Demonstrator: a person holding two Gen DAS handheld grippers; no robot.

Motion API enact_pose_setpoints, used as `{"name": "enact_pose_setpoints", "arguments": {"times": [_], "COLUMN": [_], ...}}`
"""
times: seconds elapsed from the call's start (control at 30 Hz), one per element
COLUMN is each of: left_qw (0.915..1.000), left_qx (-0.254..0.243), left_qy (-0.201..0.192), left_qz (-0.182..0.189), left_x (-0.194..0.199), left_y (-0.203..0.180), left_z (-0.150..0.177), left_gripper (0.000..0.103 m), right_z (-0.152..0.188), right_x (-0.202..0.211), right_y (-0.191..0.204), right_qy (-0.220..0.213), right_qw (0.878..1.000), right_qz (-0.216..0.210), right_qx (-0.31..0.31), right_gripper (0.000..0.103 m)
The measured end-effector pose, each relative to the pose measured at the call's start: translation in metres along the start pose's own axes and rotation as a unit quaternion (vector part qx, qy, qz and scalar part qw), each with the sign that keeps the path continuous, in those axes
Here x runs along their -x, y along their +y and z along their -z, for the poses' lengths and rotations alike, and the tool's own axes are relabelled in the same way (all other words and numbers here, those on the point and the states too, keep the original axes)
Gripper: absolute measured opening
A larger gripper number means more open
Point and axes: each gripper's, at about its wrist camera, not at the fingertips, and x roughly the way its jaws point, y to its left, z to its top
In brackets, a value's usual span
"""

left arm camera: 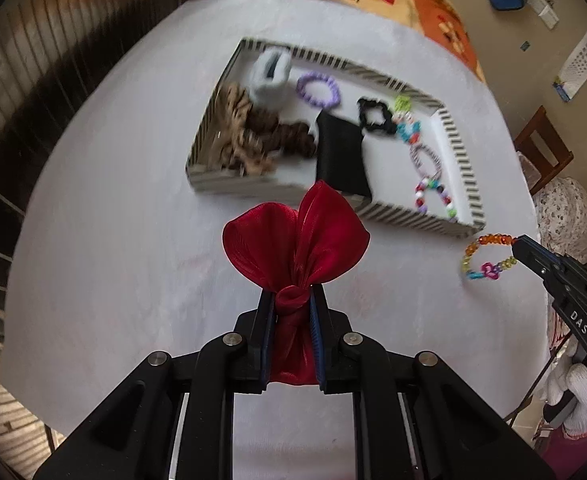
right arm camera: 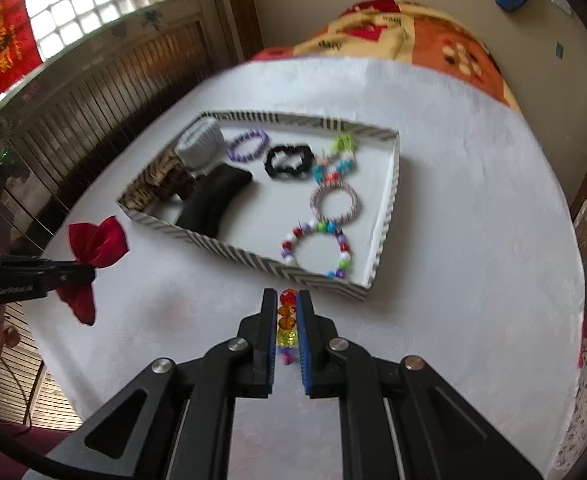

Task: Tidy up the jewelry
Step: 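Grasp the red satin bow with the left gripper while the right grasps the orange crystal bracelet, then carry both items into the tray and open both grippers to release them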

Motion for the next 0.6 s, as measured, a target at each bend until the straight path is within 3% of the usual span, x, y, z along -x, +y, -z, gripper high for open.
{"name": "enact_pose_setpoints", "arguments": {"times": [0.37, 0.6], "left_qw": [0.9993, 0.9991], "left_qx": [-0.016, -0.010], "left_qy": [-0.034, -0.040], "left_qz": [-0.002, -0.005], "left_x": [0.015, 0.011], "left_y": [-0.014, -0.016], "left_z": [-0.039, -0.066], "left_gripper": [0.008, 0.008], "right_z": [-0.032, -0.060], "right_x": [0.022, 0.010], "right_y": [0.003, 0.007], "right_qy": [-0.031, -0.035], "right_qw": [1.000, 0.999], "right_qz": [-0.004, -0.009], "right_qx": [0.001, 0.007], "right_gripper": [0.009, 0.010]}}
